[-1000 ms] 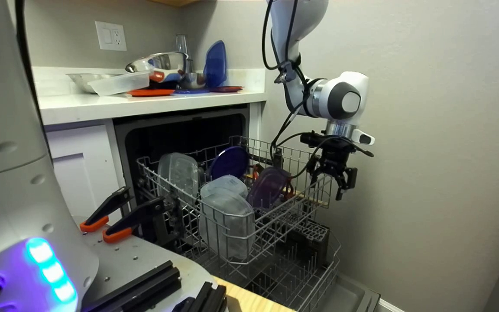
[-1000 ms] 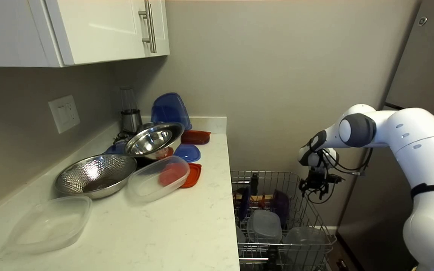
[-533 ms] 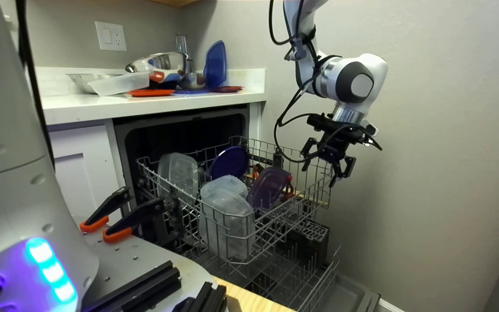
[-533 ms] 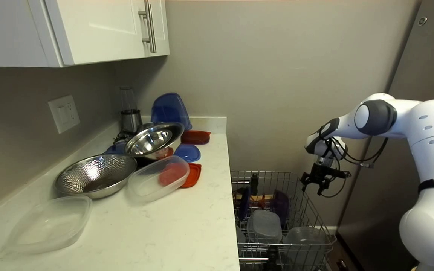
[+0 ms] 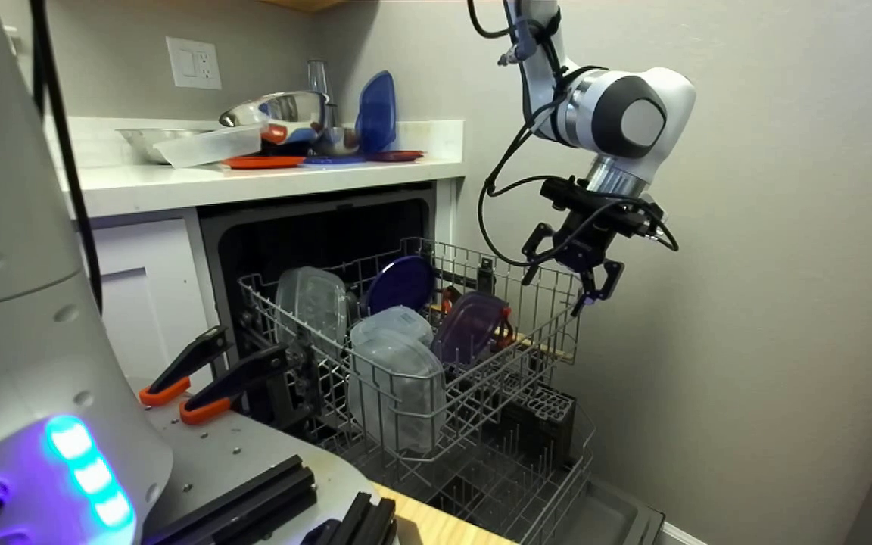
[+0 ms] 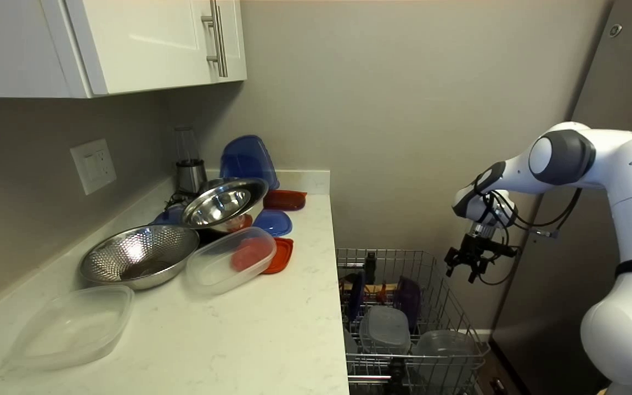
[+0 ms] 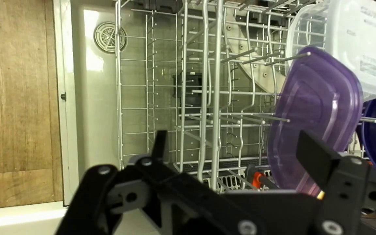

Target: Pull the top dishwasher rack fully outwards

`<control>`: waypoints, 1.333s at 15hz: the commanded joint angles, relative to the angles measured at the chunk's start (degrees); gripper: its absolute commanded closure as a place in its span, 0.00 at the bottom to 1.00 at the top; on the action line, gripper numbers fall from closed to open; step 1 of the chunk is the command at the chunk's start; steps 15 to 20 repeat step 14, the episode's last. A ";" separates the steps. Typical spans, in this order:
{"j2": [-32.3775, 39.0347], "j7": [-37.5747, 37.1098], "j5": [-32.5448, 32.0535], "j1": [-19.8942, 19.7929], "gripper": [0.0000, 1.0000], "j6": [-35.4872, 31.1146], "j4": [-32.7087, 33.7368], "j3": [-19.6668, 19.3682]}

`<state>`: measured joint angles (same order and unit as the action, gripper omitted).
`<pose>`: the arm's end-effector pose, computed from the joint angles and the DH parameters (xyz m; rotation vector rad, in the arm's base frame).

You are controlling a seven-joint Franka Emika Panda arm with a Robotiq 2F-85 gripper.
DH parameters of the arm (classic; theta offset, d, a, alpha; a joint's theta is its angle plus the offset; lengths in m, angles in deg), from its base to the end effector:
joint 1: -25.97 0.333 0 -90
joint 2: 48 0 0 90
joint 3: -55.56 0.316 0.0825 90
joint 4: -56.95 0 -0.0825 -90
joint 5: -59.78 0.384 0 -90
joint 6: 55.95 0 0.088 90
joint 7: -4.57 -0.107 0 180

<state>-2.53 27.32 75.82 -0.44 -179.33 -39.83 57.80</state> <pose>0.5822 -0.2503 0.1146 -2.7628 0.3130 0.2917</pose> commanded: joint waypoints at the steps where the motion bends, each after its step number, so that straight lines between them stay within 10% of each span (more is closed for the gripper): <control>1: 0.19 0.42 0.68 0.92 0.00 0.27 0.37 -1.08; 20: 0.78 0.38 0.61 1.07 0.00 0.25 0.78 -1.14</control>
